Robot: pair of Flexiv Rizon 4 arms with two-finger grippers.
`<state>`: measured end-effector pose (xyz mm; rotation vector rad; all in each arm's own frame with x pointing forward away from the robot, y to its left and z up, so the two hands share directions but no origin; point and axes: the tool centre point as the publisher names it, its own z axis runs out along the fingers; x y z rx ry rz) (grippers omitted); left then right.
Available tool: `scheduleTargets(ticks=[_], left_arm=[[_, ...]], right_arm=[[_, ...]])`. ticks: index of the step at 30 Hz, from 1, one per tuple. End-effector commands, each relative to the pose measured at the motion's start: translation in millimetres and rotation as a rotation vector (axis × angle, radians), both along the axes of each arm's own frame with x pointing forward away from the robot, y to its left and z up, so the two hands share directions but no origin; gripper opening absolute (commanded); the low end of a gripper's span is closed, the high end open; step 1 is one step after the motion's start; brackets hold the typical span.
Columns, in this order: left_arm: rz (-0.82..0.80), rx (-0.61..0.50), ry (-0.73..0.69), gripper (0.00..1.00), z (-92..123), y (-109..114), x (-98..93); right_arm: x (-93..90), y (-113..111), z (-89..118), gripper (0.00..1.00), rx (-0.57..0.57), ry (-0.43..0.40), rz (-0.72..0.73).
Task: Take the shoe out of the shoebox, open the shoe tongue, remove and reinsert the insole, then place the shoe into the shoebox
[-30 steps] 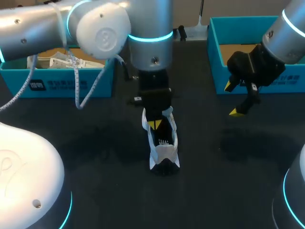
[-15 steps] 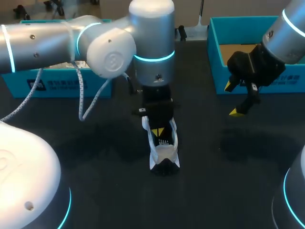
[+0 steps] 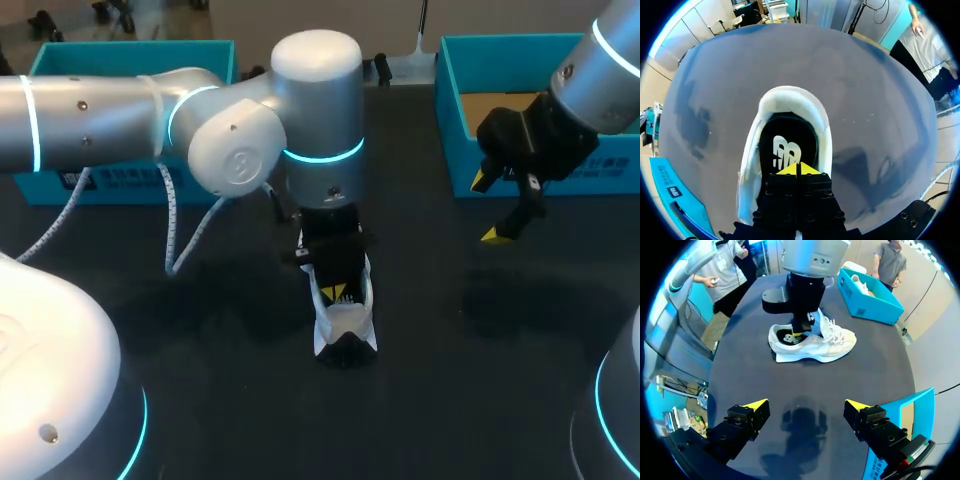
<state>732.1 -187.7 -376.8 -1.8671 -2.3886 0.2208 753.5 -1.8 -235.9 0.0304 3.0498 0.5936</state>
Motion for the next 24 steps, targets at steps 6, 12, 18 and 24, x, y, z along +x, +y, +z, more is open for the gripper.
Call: scheduleTargets(ticks=[6, 12, 18, 24], left_arm=[[-0.010, -0.043, -0.022, 0.00, 23, -9, 7.2], [-0.048, -0.056, -0.002, 0.00, 17, -27, 2.6], [-0.072, -0.050, 0.045, 0.00, -2, -34, -12.6], [-0.077, 0.001, -0.004, 0.00, -24, -31, -9.6]], right_arm=[[-0.3, 0, -1, 1.00, -0.003, -0.001, -0.001], [-0.3, 0, -1, 1.00, -0.003, -0.001, -0.001], [-0.3, 0, -1, 1.00, -0.003, -0.001, -0.001], [-0.3, 0, -1, 1.00, -0.003, -0.001, -0.001]])
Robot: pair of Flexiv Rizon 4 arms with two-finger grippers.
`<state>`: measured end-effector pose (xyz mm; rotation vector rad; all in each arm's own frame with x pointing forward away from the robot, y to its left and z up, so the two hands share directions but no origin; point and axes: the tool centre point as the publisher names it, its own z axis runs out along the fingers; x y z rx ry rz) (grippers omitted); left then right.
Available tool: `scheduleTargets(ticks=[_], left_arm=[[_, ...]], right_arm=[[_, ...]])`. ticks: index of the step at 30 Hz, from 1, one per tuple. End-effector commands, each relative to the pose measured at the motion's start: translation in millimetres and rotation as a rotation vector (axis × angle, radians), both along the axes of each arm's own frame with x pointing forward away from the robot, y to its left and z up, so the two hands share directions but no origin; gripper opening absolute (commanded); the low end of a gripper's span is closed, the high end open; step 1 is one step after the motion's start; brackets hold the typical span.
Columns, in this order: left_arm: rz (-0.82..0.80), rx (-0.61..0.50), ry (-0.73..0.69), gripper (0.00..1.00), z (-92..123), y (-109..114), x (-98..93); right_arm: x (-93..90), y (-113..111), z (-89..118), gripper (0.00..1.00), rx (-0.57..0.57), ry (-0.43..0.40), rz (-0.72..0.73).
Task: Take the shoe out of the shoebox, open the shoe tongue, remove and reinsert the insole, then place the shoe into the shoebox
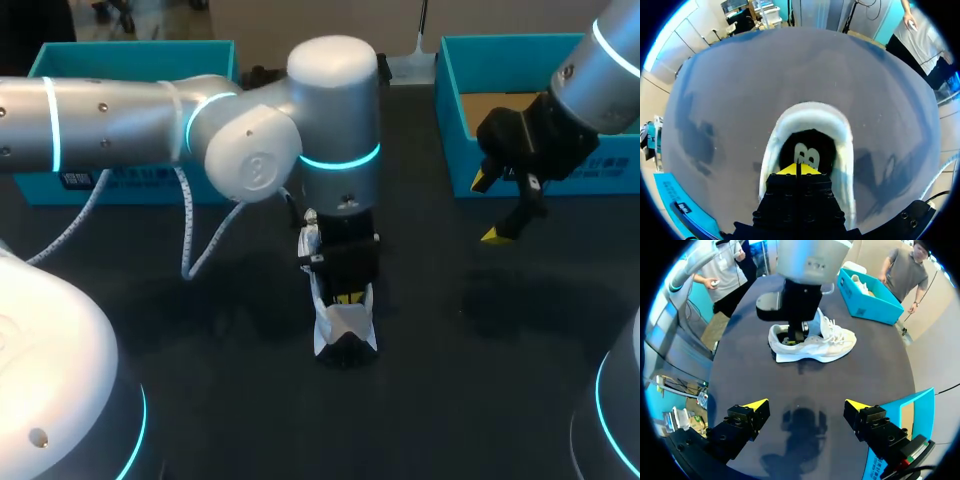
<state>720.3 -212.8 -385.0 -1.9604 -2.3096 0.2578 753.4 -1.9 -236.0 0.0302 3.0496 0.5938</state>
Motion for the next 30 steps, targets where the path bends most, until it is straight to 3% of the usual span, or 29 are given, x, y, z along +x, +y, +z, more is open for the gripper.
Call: scheduleTargets(ticks=[1, 5, 12, 16, 23, 30], left_arm=[[0.003, 0.029, -0.022, 0.00, -19, -5, 4.2], [0.004, 0.052, -0.030, 0.00, -26, -1, 8.7], [0.029, 0.026, -0.055, 0.00, 12, 8, 6.0], [0.010, 0.002, -0.015, 0.00, 16, 4, -5.0], [-0.041, -0.013, 0.032, 0.00, -9, -3, -23.4], [-0.056, -0.023, -0.001, 0.00, -39, 0, -21.0]], right_arm=[[-0.3, 0, -1, 1.00, -0.003, -0.001, -0.001], [-0.3, 0, -1, 1.00, -0.003, -0.001, -0.001], [-0.3, 0, -1, 1.00, -0.003, -0.001, -0.001], [-0.3, 0, -1, 1.00, -0.003, -0.001, -0.001], [-0.3, 0, -1, 1.00, -0.003, -0.001, -0.001], [-0.3, 0, -1, 1.00, -0.003, -0.001, -0.001]])
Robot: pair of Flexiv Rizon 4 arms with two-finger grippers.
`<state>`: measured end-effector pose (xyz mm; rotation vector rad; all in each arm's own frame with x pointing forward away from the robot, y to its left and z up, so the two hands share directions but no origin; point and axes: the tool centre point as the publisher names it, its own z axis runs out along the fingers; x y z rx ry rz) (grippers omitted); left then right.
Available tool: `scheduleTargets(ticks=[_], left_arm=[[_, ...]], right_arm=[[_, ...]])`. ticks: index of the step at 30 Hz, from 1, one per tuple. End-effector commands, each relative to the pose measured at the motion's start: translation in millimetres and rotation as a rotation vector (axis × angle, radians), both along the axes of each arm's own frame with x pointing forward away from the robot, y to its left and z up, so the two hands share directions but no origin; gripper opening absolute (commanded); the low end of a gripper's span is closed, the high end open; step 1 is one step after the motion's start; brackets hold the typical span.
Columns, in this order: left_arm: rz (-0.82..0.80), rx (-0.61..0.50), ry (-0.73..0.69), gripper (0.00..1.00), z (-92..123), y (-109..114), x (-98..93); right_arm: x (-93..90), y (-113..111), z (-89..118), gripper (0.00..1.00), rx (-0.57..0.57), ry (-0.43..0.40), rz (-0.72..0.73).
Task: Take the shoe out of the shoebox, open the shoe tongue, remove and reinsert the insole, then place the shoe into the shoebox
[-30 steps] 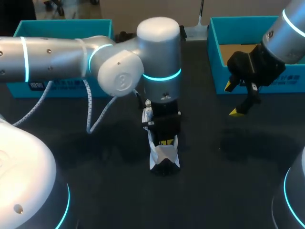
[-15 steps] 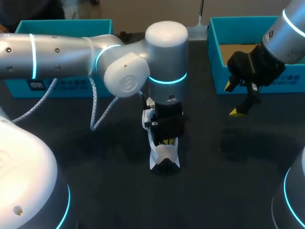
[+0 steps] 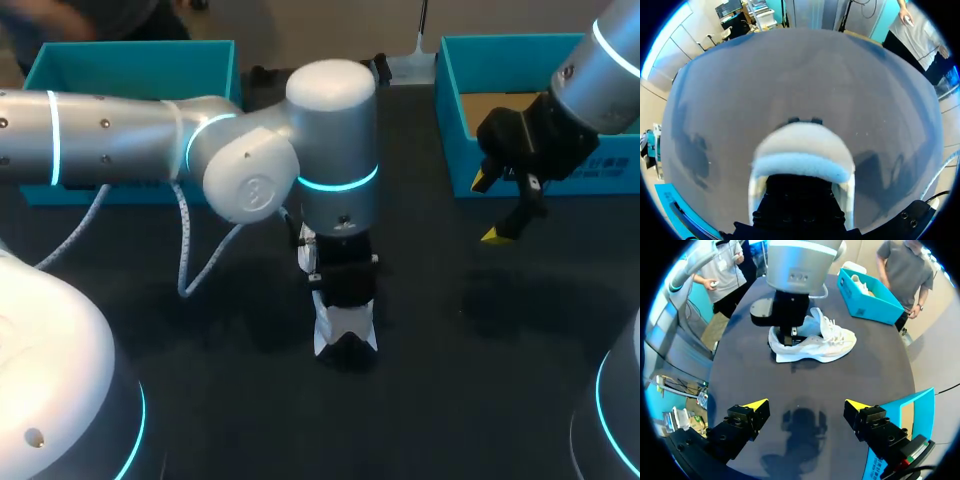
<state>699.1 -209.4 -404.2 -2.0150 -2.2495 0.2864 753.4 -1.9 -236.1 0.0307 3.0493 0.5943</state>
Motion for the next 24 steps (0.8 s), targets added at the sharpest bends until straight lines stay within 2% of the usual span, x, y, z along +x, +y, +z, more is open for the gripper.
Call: scheduleTargets(ticks=[1, 11, 21, 24], left_arm=[[-0.006, -0.003, -0.028, 0.00, -21, -3, 1.0], [0.024, 0.011, -0.116, 0.00, -24, 4, 29.2], [0.031, 0.022, -0.208, 0.00, -14, 6, 54.3], [0.039, 0.015, -0.222, 0.00, -2, 6, 59.1]], right_arm=[[-0.3, 0, -1, 1.00, -0.003, -0.001, -0.001], [-0.3, 0, -1, 1.00, -0.003, -0.001, -0.001], [-0.3, 0, -1, 1.00, -0.003, -0.001, -0.001], [-0.3, 0, -1, 1.00, -0.003, -0.001, -0.001]])
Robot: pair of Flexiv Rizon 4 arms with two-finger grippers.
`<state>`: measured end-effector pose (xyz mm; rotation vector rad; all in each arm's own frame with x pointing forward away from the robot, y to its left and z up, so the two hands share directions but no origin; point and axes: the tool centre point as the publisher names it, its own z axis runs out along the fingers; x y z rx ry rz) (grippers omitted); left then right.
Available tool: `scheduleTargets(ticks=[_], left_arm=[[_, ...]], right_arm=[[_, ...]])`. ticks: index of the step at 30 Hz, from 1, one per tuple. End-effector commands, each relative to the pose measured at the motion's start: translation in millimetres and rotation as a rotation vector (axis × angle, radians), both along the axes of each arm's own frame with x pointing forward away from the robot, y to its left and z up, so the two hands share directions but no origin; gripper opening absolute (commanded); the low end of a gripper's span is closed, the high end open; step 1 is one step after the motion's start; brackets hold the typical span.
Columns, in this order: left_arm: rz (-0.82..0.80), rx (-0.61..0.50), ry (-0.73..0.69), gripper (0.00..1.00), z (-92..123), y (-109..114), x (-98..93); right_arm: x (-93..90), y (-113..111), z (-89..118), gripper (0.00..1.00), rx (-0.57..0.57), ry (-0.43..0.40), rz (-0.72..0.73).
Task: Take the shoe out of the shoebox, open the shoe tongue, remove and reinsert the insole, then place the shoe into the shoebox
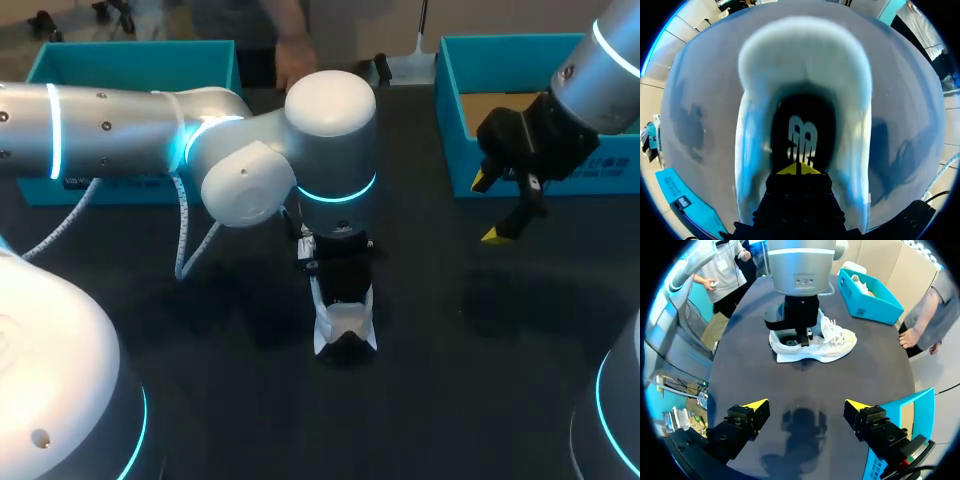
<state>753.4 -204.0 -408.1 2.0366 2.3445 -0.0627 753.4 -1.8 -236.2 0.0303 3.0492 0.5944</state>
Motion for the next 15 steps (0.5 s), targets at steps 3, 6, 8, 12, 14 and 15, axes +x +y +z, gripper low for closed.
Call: scheduleTargets(ticks=[3, 6, 8, 12, 14, 15], left_arm=[[0.007, -0.001, -0.066, 0.00, 19, 3, 9.6], [0.011, -0.003, -0.104, 0.00, 33, 6, 17.0], [0.012, -0.003, -0.116, 0.00, 40, 7, 22.0], [0.014, -0.002, -0.133, 0.00, 50, 8, 25.7], [0.003, -0.003, -0.135, 0.00, 55, 10, 22.5], [-0.001, -0.006, -0.137, 0.00, 56, 10, 21.1]], right_arm=[[-0.3, 0, 0, 1.00, -0.003, -0.001, -0.001], [-0.3, 0, 0, 1.00, -0.003, -0.001, -0.001], [-0.3, 0, 0, 1.00, -0.003, -0.001, -0.001], [-0.3, 0, 0, 1.00, -0.003, -0.001, -0.001], [-0.3, 0, 0, 1.00, -0.003, -0.001, -0.001], [-0.3, 0, 0, 1.00, -0.003, -0.001, -0.001]])
